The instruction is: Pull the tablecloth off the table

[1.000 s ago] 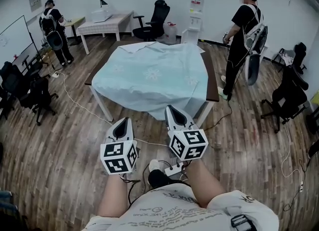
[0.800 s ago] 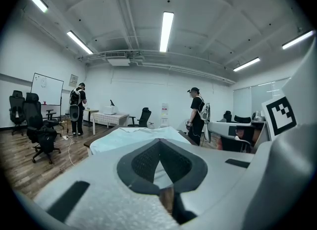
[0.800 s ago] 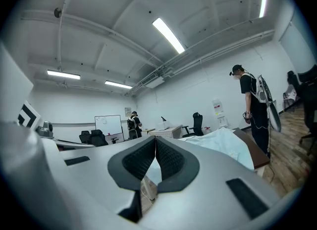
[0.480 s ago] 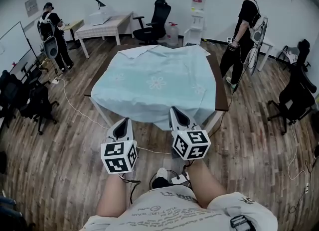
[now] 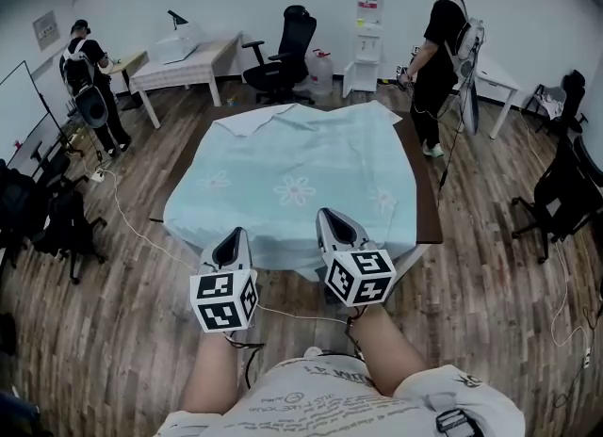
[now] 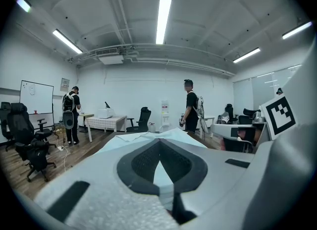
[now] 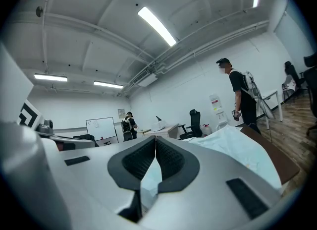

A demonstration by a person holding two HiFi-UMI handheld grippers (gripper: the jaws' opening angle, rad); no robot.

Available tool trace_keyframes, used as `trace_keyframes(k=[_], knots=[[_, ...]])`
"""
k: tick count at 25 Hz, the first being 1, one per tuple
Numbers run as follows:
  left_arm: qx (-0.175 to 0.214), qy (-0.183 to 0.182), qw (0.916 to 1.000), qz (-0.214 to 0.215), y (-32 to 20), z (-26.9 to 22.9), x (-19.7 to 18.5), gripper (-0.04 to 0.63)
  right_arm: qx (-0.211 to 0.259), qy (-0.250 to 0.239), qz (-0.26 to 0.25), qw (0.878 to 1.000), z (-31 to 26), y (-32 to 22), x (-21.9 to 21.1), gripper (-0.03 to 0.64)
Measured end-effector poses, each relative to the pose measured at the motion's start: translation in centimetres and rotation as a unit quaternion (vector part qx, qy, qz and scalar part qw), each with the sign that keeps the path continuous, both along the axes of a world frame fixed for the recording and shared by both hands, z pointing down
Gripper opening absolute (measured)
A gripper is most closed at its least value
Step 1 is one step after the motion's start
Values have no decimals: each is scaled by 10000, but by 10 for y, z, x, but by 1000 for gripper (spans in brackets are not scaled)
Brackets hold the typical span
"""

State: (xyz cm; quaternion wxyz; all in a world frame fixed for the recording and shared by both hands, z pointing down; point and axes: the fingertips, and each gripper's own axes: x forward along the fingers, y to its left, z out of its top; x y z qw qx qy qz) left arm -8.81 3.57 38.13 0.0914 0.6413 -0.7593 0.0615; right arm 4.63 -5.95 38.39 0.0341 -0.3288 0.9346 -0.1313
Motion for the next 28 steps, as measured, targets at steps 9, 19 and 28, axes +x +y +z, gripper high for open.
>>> trace_keyframes(k=[9, 19, 28], knots=[[-145, 206, 9994, 232, -89, 19, -8, 14, -73, 247, 229, 9994, 12, -83, -5, 15], [-316, 226, 9981, 484, -140, 32, -5, 14, -250, 420, 431, 9979, 32, -123, 4, 15], [-371, 161, 9964, 740, -191, 44, -34, 13, -419, 439, 800, 9949, 49, -170, -7, 15]])
